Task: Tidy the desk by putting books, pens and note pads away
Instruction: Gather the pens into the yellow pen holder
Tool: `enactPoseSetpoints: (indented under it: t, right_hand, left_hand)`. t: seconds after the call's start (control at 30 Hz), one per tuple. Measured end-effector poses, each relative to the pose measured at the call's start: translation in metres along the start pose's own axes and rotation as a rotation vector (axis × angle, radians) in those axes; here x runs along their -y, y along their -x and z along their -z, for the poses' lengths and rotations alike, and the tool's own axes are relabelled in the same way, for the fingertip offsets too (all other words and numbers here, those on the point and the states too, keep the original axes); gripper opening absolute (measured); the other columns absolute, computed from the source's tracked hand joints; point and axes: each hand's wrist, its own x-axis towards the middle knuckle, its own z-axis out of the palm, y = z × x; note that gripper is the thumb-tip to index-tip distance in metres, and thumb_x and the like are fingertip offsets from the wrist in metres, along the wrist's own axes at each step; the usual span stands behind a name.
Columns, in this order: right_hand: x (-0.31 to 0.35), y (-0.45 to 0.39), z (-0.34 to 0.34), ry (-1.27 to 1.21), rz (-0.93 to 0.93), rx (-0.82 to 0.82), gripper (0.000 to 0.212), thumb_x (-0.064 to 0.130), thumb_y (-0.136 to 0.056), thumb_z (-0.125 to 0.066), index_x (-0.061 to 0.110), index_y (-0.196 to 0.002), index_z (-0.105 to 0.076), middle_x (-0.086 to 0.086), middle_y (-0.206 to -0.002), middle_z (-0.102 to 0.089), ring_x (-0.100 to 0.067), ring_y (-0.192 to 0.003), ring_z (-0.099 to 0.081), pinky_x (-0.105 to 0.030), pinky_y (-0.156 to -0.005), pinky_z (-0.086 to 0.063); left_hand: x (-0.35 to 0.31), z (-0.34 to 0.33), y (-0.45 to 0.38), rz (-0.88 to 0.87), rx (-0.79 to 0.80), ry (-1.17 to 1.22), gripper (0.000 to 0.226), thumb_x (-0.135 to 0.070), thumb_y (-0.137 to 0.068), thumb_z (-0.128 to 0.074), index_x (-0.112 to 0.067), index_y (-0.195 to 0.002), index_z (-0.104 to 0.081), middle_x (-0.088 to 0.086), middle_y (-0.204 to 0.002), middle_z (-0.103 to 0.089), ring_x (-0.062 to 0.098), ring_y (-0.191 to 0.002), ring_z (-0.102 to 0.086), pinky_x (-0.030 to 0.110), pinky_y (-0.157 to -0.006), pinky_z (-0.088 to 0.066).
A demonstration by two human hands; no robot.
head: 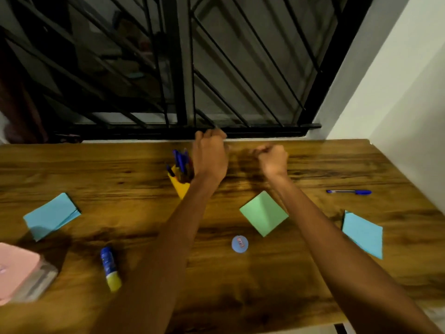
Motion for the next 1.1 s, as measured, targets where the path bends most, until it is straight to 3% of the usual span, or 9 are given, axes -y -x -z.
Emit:
enactPoseSetpoints:
  t: [0.2,0.27,0.33,0.4,0.5,0.6,0.8,0.9,1.1]
  right_hand:
    - [-0.095,-0.036,0.112,0.117,-0.306,-0.304,0.025,0.017,-0.083,-0.062,0.001,-0.099,-0.071,-0.020,-0.099,-0.070,-0.032,-0.097,-0.065,-0.036,-0.082,-0.050]
    - [-0.119,-0.041,0.146,0.130,-0.380,-0.382,0.032,0.019,-0.080,-0.060,-0.001,-0.103,-0.069,-0.021,-0.095,-0.068,-0.029,-0.095,-0.064,-0.035,-0.078,-0.049]
    - [-0.135,-0.045,0.172,0.158,-0.430,-0.426,0.033,0.020,-0.080,-0.063,-0.002,-0.104,-0.069,-0.024,-0.103,-0.068,-0.035,-0.100,-0.065,-0.039,-0.082,-0.051]
    - [-0.151,-0.051,0.193,0.162,-0.461,-0.430,0.031,0.019,-0.079,-0.064,-0.001,-0.102,-0.069,-0.024,-0.105,-0.068,-0.037,-0.099,-0.065,-0.040,-0.082,-0.052]
    - [-0.163,-0.058,0.212,0.159,-0.446,-0.425,0.026,0.016,-0.080,-0.063,-0.001,-0.098,-0.070,-0.024,-0.103,-0.069,-0.038,-0.098,-0.064,-0.042,-0.083,-0.052]
    - [-0.171,-0.067,0.225,0.150,-0.428,-0.425,0.024,0.017,-0.083,-0.065,0.000,-0.098,-0.071,-0.022,-0.103,-0.069,-0.037,-0.099,-0.064,-0.041,-0.084,-0.051]
    - [-0.186,-0.076,0.238,0.139,-0.384,-0.379,0.020,0.016,-0.080,-0.062,0.001,-0.087,-0.074,-0.019,-0.091,-0.071,-0.034,-0.088,-0.066,-0.038,-0.075,-0.051]
    - [-0.189,-0.078,0.239,0.133,-0.400,-0.374,0.019,0.014,-0.081,-0.061,0.001,-0.087,-0.073,-0.017,-0.091,-0.071,-0.032,-0.087,-0.065,-0.031,-0.067,-0.045]
    - [-0.172,-0.072,0.211,0.113,-0.388,-0.306,0.027,0.029,-0.082,-0.067,0.001,-0.082,-0.070,-0.017,-0.084,-0.068,-0.032,-0.081,-0.063,-0.044,-0.076,-0.052]
  left_hand:
    - [-0.095,-0.090,0.027,-0.050,0.380,0.259,0.021,-0.020,-0.090,-0.059,-0.011,-0.108,-0.064,0.008,-0.111,-0.065,0.023,-0.105,-0.059,0.034,-0.089,-0.051]
    - [-0.123,-0.118,0.036,-0.035,0.513,0.278,0.025,-0.013,-0.092,-0.053,-0.003,-0.113,-0.062,0.017,-0.121,-0.059,0.030,-0.111,-0.056,0.009,-0.082,-0.046]
    - [-0.147,-0.146,0.048,-0.149,0.619,0.124,0.031,-0.007,-0.096,-0.042,0.008,-0.120,-0.054,0.026,-0.129,-0.050,0.037,-0.118,-0.048,-0.006,-0.057,-0.034]
    - [-0.170,-0.178,0.059,-0.214,0.675,0.070,0.031,-0.003,-0.096,-0.039,0.008,-0.121,-0.055,0.024,-0.130,-0.051,0.037,-0.122,-0.046,-0.003,-0.072,-0.038]
    - [-0.196,-0.207,0.071,-0.259,0.604,0.030,0.041,0.004,-0.092,-0.041,-0.003,-0.132,-0.049,0.015,-0.143,-0.043,0.032,-0.136,-0.031,0.034,-0.112,-0.028]
    - [-0.213,-0.226,0.074,-0.316,0.591,-0.032,0.054,0.009,-0.087,-0.046,-0.007,-0.138,-0.042,0.010,-0.148,-0.037,0.032,-0.138,-0.026,0.041,-0.112,-0.027]
    - [-0.219,-0.246,0.076,-0.418,0.654,-0.196,0.047,-0.009,-0.085,-0.063,-0.009,-0.130,-0.051,0.012,-0.137,-0.048,0.031,-0.132,-0.035,0.041,-0.110,-0.031]
    - [-0.217,-0.248,0.076,-0.383,0.701,-0.210,0.047,-0.004,-0.085,-0.061,-0.006,-0.130,-0.049,0.017,-0.135,-0.048,0.034,-0.129,-0.038,0.043,-0.108,-0.035]
    - [-0.184,-0.217,0.067,-0.246,0.733,-0.060,0.038,0.005,-0.091,-0.042,-0.003,-0.128,-0.046,0.021,-0.149,-0.024,0.036,-0.141,-0.019,0.044,-0.113,-0.025]
